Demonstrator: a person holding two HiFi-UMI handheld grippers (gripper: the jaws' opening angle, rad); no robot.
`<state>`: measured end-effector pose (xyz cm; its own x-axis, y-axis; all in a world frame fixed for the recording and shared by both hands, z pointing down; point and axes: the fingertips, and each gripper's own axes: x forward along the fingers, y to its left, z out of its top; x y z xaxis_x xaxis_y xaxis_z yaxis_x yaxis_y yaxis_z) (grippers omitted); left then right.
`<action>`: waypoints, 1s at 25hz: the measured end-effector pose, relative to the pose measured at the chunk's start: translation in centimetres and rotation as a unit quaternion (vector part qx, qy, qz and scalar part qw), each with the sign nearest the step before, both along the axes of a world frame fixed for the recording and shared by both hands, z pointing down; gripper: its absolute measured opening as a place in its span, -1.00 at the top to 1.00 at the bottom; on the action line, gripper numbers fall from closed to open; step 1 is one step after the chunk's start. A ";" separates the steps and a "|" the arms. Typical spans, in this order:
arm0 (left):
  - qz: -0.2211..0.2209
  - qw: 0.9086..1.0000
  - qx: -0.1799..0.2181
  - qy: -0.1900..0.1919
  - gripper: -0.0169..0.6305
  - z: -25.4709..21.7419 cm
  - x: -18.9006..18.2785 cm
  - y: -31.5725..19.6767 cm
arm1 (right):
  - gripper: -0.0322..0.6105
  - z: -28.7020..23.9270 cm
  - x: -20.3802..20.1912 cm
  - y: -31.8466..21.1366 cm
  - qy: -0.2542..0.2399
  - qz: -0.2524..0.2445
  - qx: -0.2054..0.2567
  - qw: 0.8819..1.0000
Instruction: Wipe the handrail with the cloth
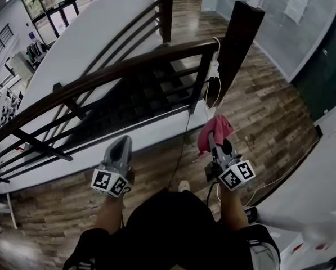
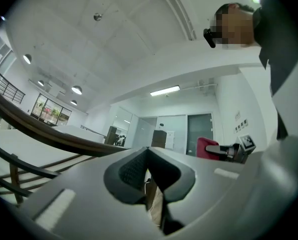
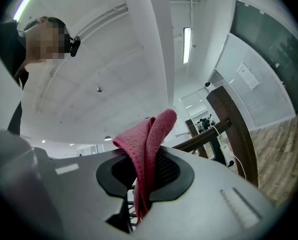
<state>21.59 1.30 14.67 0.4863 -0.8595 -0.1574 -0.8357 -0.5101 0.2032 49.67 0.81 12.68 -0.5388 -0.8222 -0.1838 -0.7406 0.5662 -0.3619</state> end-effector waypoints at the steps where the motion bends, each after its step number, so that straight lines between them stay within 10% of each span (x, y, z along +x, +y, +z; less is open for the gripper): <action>1: -0.004 1.000 0.003 0.001 0.95 -0.2 0.9 -0.6 | 0.76 -0.1 0.8 -0.7 0.000 -0.004 0.003 1.000; 14: -0.015 1.000 0.005 -0.007 0.95 -0.7 10.1 -6.5 | 0.76 0.3 8.7 -6.2 0.008 -0.017 -0.004 1.000; 25: -0.002 0.999 -0.018 -0.029 0.95 0.1 9.6 -11.0 | 0.76 2.6 9.0 -10.3 0.006 0.007 -0.041 0.999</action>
<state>31.15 -9.68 14.82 0.4897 -0.8663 -0.0986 -0.8491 -0.4996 0.1716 58.64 -9.48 15.25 -0.5289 -0.8416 -0.1094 -0.7532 0.5249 -0.3965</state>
